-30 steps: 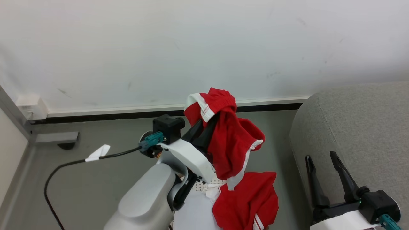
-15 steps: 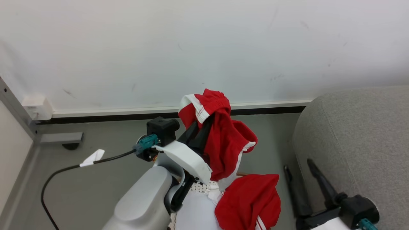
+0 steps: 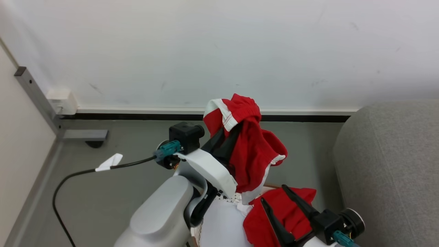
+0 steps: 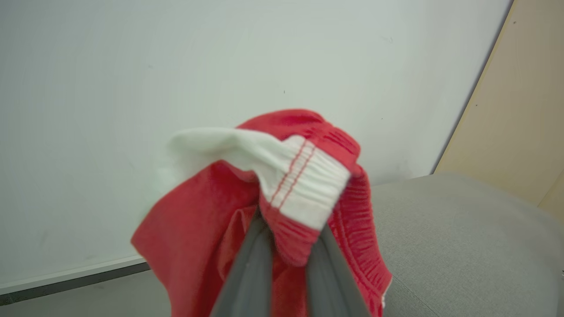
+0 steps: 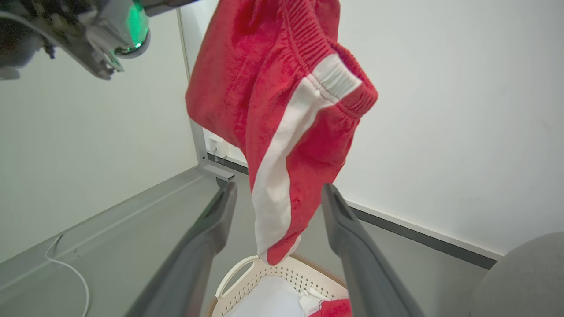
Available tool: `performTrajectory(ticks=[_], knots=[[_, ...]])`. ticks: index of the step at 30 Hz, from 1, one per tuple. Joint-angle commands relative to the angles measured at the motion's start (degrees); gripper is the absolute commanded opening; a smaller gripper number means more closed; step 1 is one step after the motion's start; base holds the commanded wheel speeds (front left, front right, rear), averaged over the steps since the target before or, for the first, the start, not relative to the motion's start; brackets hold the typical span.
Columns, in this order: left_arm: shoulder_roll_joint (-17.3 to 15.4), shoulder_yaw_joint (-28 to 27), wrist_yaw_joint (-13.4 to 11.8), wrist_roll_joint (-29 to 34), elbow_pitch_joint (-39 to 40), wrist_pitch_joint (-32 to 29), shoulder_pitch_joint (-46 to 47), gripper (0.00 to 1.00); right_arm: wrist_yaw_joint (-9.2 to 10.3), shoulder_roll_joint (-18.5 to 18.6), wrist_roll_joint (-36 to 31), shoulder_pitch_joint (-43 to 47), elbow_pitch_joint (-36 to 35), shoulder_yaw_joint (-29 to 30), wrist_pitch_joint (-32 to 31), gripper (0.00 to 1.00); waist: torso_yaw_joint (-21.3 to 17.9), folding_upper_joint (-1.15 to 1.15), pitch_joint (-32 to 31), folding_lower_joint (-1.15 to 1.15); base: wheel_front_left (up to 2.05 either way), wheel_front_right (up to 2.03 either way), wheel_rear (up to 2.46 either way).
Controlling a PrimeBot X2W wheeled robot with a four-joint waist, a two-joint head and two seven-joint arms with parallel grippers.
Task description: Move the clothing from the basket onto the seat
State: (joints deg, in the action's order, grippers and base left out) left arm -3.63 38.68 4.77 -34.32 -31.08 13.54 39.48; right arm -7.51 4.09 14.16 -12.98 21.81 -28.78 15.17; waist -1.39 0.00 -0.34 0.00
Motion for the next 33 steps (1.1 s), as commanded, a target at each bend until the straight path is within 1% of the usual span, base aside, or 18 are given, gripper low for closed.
performTrajectory(ticks=[1,6,9,10,13,20,25,26,27,28,33], knots=[[0.2,0.4,0.4,-1.2,0.4,0.0,0.3,0.0,0.04,-0.1,0.1,-2.2,3.3,-0.6,0.0,1.0,1.3,0.0,0.1,0.0,0.0,0.0,0.0],[0.5,2.7,0.7,-2.5,1.4,-0.2,0.3,0.0,0.05,-0.9,0.8,-5.7,10.8,-0.8,0.0,1.0,4.0,0.0,-0.3,0.0,0.0,0.0,0.0],[0.6,4.3,0.8,-3.5,2.1,-0.4,0.4,0.0,0.05,-1.1,1.7,-7.2,14.1,-1.8,0.0,1.0,5.7,0.0,-0.5,0.0,0.0,0.0,0.0],[0.6,4.3,0.8,-3.5,2.1,-0.4,0.4,0.0,0.05,-1.1,1.7,-7.2,14.1,-1.8,0.0,1.0,5.7,0.0,-0.5,0.0,0.0,0.0,0.0],[0.7,6.6,0.7,-4.6,2.9,-0.6,0.2,0.0,0.06,-1.1,2.6,-8.5,17.6,-3.8,0.0,1.0,7.1,0.0,-0.8,0.0,0.0,0.0,0.0],[0.6,12.5,-0.1,-8.3,4.9,-0.9,-0.1,0.0,0.06,-1.1,5.1,-10.6,21.4,-6.2,0.0,1.0,9.7,0.0,-1.0,0.0,0.0,0.0,0.0],[0.7,15.0,-1.0,-10.0,5.3,-0.5,0.9,0.0,0.06,-1.1,5.8,-11.7,23.0,-6.4,0.0,1.0,10.8,0.0,-1.0,0.0,0.0,0.0,0.0],[0.7,15.3,-1.2,-10.3,5.3,-0.4,1.1,0.0,0.06,-1.1,6.0,-11.8,23.1,-6.1,0.0,0.78,10.9,0.0,-1.1,0.0,0.0,0.0,0.0],[0.7,15.5,-1.2,-10.7,5.3,-0.2,1.2,0.0,0.06,-1.1,6.2,-11.7,23.1,-5.9,0.0,0.05,11.0,0.0,-1.1,0.0,0.0,0.0,0.0],[0.7,15.7,-1.5,-11.1,5.1,-0.1,1.3,0.0,0.06,-1.2,6.3,-11.6,22.9,-5.8,0.0,0.0,11.1,0.0,-1.0,0.0,0.0,0.0,0.0],[0.7,15.7,-2.2,-11.9,3.8,0.4,1.2,0.0,0.06,-1.2,7.7,-10.7,21.0,-4.3,0.0,0.0,10.6,0.0,-0.9,0.0,0.0,0.0,0.0]])
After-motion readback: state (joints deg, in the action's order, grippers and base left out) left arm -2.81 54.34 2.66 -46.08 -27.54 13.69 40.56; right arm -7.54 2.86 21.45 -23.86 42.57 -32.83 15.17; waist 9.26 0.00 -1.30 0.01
